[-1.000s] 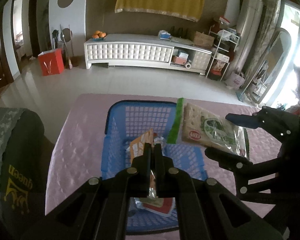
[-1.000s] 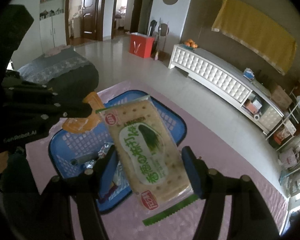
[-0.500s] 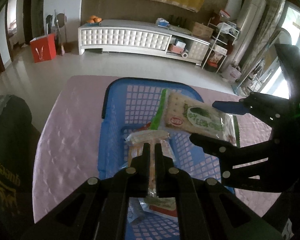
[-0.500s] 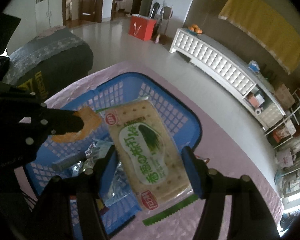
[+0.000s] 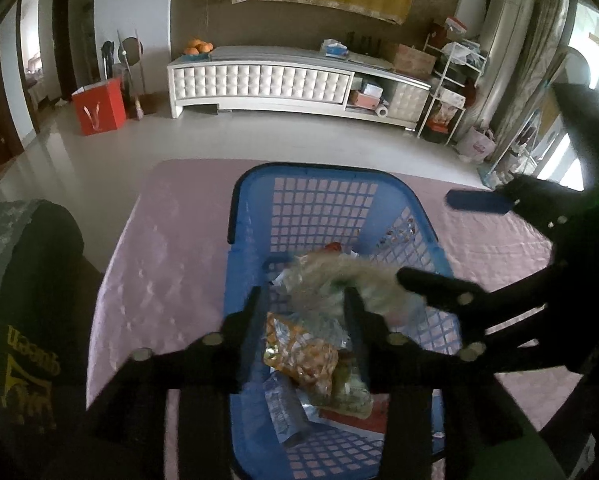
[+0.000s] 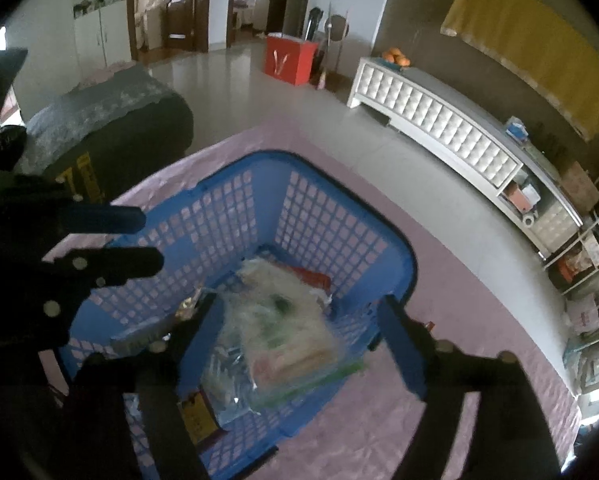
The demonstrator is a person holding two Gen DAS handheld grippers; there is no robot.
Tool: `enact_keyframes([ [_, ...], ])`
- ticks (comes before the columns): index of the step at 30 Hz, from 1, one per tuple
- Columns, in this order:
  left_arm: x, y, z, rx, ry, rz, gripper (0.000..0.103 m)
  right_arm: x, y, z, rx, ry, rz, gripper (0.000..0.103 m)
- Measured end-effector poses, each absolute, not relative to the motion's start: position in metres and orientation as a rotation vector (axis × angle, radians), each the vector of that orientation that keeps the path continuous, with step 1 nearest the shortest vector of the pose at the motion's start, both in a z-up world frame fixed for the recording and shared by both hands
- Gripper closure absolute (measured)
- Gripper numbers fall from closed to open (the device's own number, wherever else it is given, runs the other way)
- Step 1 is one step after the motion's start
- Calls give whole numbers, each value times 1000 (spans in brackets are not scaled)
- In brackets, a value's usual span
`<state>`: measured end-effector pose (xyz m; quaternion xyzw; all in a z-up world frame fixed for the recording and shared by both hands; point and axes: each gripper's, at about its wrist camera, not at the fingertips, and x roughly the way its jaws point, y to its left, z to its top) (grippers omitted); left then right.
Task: Organize snacks
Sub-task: 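Drop the yellow packet into the basket with the left tool while the right tool drops the cracker pack, then grasp the orange snack bar with the right tool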
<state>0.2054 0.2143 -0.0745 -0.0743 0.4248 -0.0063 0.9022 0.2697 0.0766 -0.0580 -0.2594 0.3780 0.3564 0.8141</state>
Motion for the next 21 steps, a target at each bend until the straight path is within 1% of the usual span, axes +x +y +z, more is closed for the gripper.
enact_keyframes([
  [1, 206, 214, -73, -152, 877, -14, 61, 271, 73, -54, -546, 795, 757, 14],
  [3, 208, 212, -69, -146, 878, -13, 53, 277, 66, -48, -534, 795, 737, 14],
  [4, 209, 211, -68, -140, 875, -10, 46, 281, 61, -45, -525, 795, 727, 14],
  [8, 216, 204, -61, -112, 869, -1, 40, 301, 39, -36, -507, 796, 685, 14],
  [15, 246, 196, -70, -78, 928, 23, 39, 335, 5, -38, -535, 810, 643, 14],
  [21, 275, 199, -87, -96, 983, 105, 39, 361, -15, -58, -564, 849, 644, 14],
])
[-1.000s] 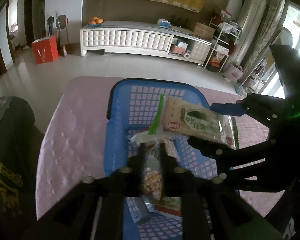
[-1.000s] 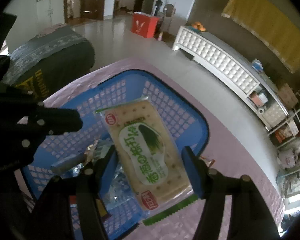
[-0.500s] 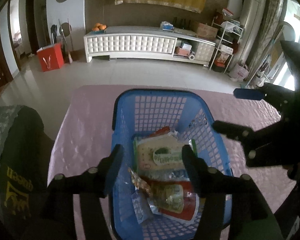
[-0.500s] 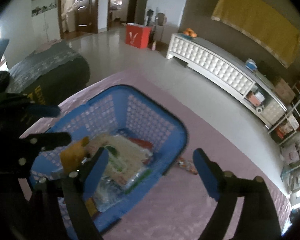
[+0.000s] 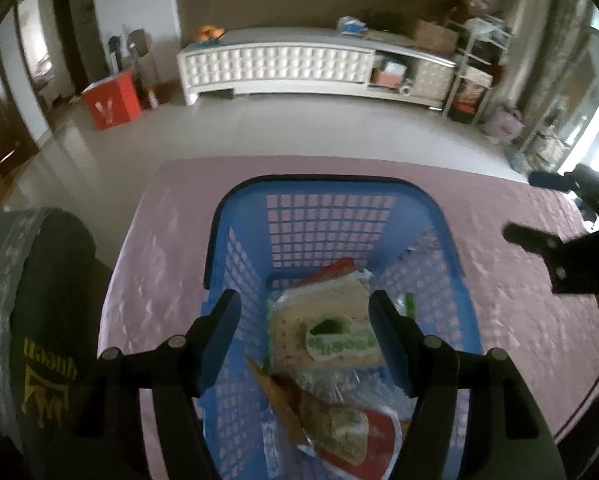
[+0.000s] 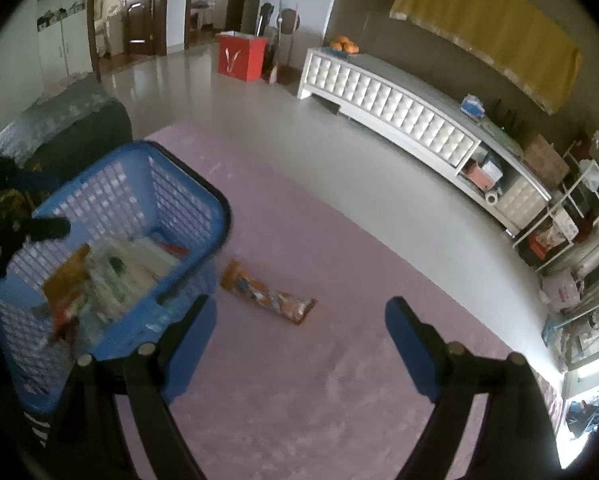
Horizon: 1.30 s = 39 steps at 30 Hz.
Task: Organize snacks
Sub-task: 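Grasp the orange snack bar with the right tool, then carry the orange snack bar into the basket and open the right tool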
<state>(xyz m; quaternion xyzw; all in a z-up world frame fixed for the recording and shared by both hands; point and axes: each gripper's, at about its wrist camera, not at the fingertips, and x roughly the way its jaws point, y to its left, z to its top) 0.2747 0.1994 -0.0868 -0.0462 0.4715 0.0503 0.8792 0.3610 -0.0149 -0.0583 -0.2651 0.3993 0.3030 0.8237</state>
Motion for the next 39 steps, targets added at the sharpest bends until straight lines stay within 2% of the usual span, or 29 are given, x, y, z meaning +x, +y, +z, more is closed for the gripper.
enact_keyframes([
  [14, 316, 181, -126, -68, 1053, 112, 39, 384, 10, -141, -828, 896, 829, 14],
  [20, 321, 180, -128, -63, 1071, 96, 39, 406, 17, -165, -820, 920, 859, 22],
  [26, 325, 184, -130, -83, 1076, 86, 39, 417, 20, -181, -853, 958, 915, 45],
  [28, 325, 184, -130, -87, 1075, 85, 39, 418, 17, -180, -821, 985, 942, 58],
  [30, 323, 184, -128, -84, 1067, 92, 39, 415, 15, -179, -819, 981, 948, 76],
  [39, 296, 175, -106, -85, 1016, 72, 39, 381, -15, -134, -741, 946, 877, 76],
])
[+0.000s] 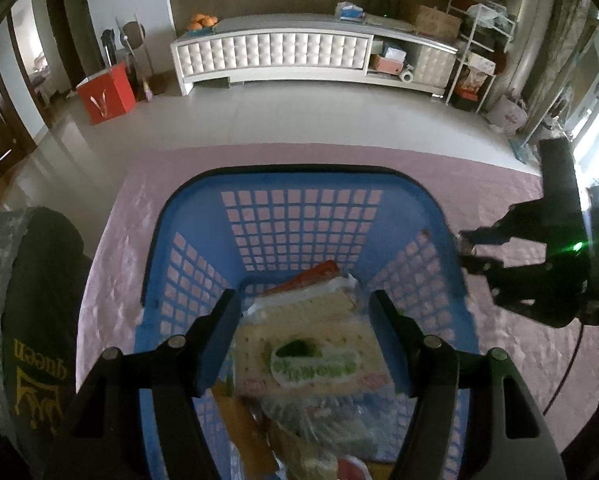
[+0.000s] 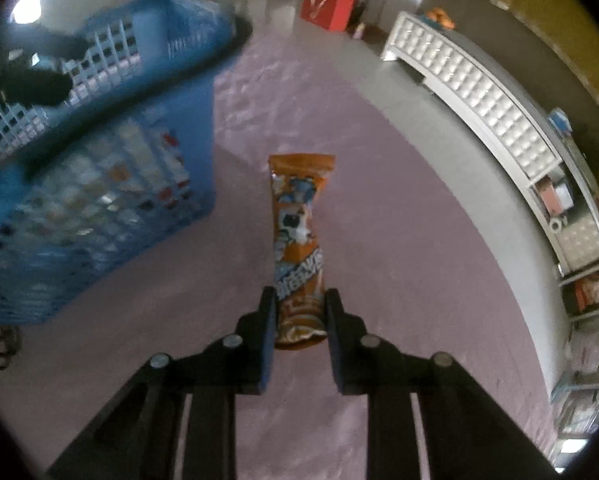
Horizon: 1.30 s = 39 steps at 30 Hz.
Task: Organize snacks
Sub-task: 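Carry the orange snack bar into the basket and open the right tool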
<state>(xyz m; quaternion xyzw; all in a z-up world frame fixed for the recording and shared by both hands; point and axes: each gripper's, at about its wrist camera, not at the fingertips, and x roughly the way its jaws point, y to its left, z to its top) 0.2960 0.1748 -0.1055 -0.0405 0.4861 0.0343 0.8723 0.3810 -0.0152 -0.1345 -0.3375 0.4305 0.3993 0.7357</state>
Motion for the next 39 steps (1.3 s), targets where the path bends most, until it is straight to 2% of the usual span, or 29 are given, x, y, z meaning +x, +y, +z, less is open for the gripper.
enact_keyframes([
  [6, 266, 166, -77, -78, 965, 56, 39, 347, -35, -80, -614, 907, 817, 76],
  [18, 195, 172, -23, -60, 851, 65, 39, 267, -11, -2, -595, 797, 822, 76],
  [25, 168, 191, -20, -49, 829, 93, 39, 254, 17, -5, -615, 817, 813, 76],
  [39, 165, 217, -54, -83, 869, 113, 39, 247, 69, -59, -734, 927, 788, 76],
])
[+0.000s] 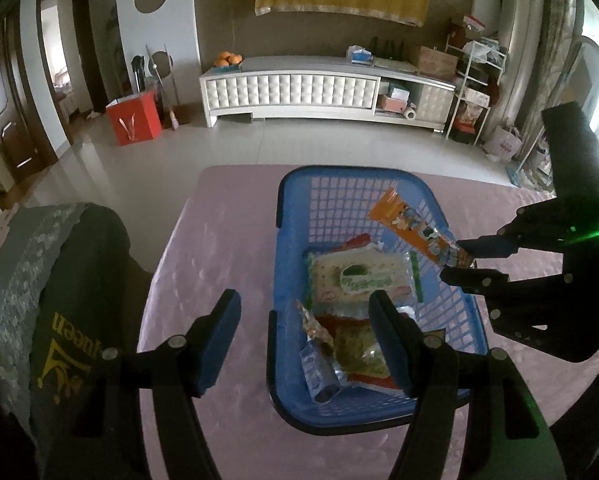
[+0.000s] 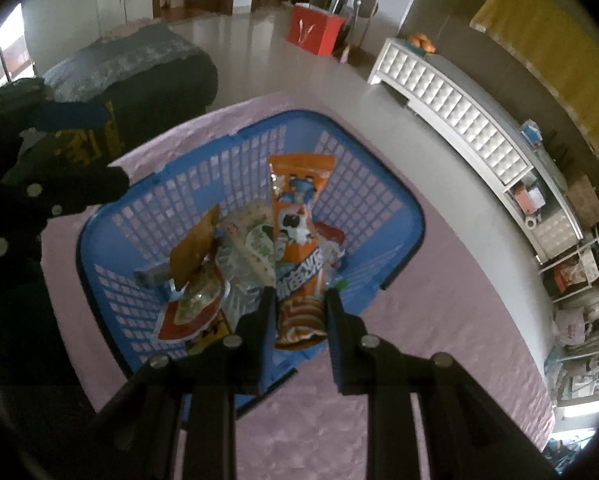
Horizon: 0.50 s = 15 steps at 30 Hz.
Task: Organize snacks
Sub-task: 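Carry the orange snack bar into the basket and open the right tool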
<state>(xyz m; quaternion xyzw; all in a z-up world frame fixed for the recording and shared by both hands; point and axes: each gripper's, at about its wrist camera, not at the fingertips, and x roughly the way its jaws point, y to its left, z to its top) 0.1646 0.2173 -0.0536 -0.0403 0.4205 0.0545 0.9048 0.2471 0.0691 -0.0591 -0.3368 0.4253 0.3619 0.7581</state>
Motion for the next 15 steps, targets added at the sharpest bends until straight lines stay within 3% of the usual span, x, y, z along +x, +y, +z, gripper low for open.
enact_keyframes([
  [9, 159, 226, -66, -114, 873, 109, 39, 242, 75, -78, -743, 1004, 786, 73],
  [15, 152, 216, -62, -98, 856, 116, 39, 231, 76, -78, -754, 1015, 791, 50],
])
